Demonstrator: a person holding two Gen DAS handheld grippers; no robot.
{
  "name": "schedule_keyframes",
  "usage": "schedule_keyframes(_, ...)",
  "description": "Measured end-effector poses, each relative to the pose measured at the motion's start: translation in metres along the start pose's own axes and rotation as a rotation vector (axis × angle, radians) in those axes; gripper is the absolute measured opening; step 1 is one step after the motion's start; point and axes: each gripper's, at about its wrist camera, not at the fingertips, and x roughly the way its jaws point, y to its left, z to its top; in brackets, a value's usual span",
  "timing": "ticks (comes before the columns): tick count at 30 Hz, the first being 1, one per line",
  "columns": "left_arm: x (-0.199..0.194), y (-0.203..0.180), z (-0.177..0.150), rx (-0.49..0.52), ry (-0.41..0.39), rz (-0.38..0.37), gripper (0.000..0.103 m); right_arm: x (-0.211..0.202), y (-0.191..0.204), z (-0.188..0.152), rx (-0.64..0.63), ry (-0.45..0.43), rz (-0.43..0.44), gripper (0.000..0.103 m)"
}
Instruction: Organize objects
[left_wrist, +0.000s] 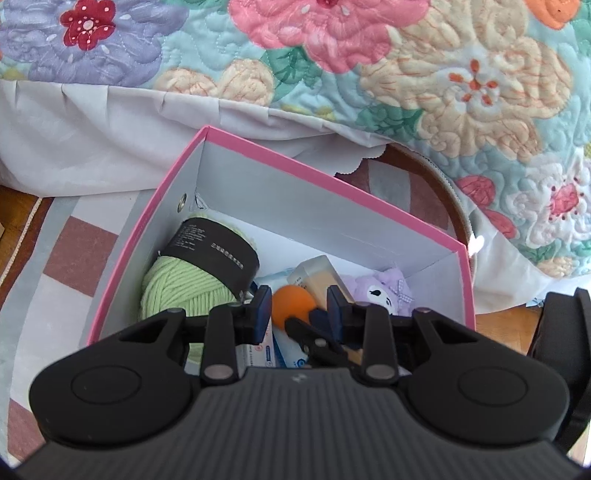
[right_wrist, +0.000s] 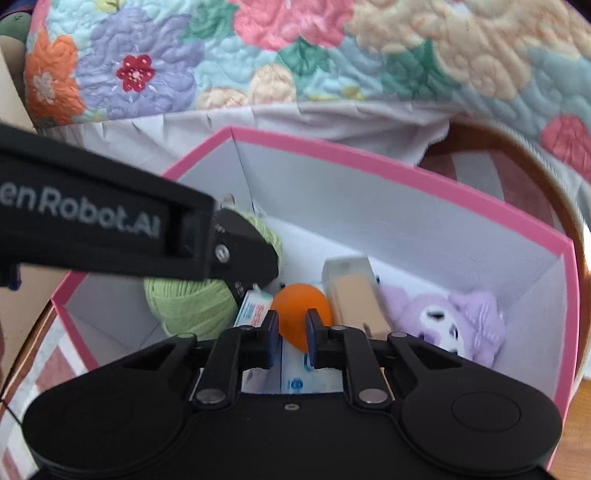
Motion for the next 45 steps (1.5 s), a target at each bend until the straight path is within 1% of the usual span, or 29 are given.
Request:
schedule_keyframes(3,-0.005,-0.002,-0.003,0.002,0.015,0.040,0.030,-0.009,0.001,-0.004,-0.023,-0.036,-0.002,0.020)
schedule_keyframes(5,-0.014,-0.004,-0.006,0.016,0.025,0.073,0.035,-0.023,0.003,-0.010,-0.012,-0.058,-0.009,0.020)
schedule_keyframes(7,-0.024,-0.007,-0.008,0.038,0.028,0.102,0.043,-0.041,0.003,-0.017,0.023,-0.077,0.005,0.023)
schedule_keyframes(9,-0.035,-0.009,-0.011,0.059,0.042,0.135,0.047,-0.061,0.002,-0.020,0.055,-0.099,0.011,0.031)
schedule_keyframes(10,-0.040,-0.010,-0.013,0.069,0.052,0.151,0.050,-0.071,0.003,-0.021,0.069,-0.104,0.009,0.032)
schedule_keyframes(12,-0.050,-0.011,-0.018,0.094,0.068,0.165,0.052,-0.089,0.004,-0.025,0.086,-0.113,0.015,0.036)
schedule_keyframes(13,-0.056,-0.011,-0.020,0.100,0.074,0.165,0.054,-0.097,0.005,-0.028,0.088,-0.119,0.017,0.038)
schedule_keyframes(15,-0.067,-0.011,-0.025,0.109,0.085,0.163,0.057,-0.111,0.010,-0.030,0.086,-0.114,-0.007,0.045)
schedule_keyframes(18,-0.087,-0.013,-0.031,0.138,0.078,0.165,0.062,-0.127,0.018,-0.031,0.065,-0.063,-0.089,0.045)
schedule_keyframes(19,-0.093,-0.015,-0.032,0.148,0.073,0.170,0.065,-0.133,0.019,-0.031,0.063,-0.056,-0.099,0.046)
schedule_keyframes(23,-0.117,-0.019,-0.031,0.174,0.058,0.177,0.069,-0.157,0.022,-0.033,0.090,-0.040,-0.078,0.049)
schedule_keyframes(26,-0.136,-0.021,-0.032,0.181,0.037,0.183,0.073,-0.175,0.029,-0.034,0.099,-0.052,-0.085,0.052)
schedule_keyframes(28,-0.147,-0.023,-0.036,0.197,0.032,0.184,0.076,-0.187,0.034,-0.036,0.101,-0.058,-0.090,0.054)
schedule_keyframes(31,-0.160,-0.026,-0.044,0.227,0.029,0.197,0.078,-0.201,0.044,-0.042,0.096,-0.057,-0.089,0.056)
schedule_keyframes(33,-0.166,-0.027,-0.050,0.250,0.025,0.198,0.083,-0.207,0.052,-0.046,0.075,-0.058,-0.094,0.057)
schedule_keyframes(36,-0.173,-0.026,-0.057,0.262,0.034,0.210,0.084,-0.210,0.063,-0.055,0.041,-0.046,-0.114,0.057)
schedule_keyframes(39,-0.180,-0.023,-0.065,0.267,0.046,0.228,0.084,-0.217,0.069,-0.063,0.039,-0.035,-0.095,0.058)
schedule_keyframes(40,-0.186,-0.023,-0.068,0.262,0.035,0.229,0.084,-0.220,0.071,-0.065,0.038,-0.036,-0.087,0.058)
schedule_keyframes(45,-0.210,-0.025,-0.085,0.269,0.002,0.178,0.087,-0.236,0.077,-0.073,0.055,-0.046,-0.076,0.062)
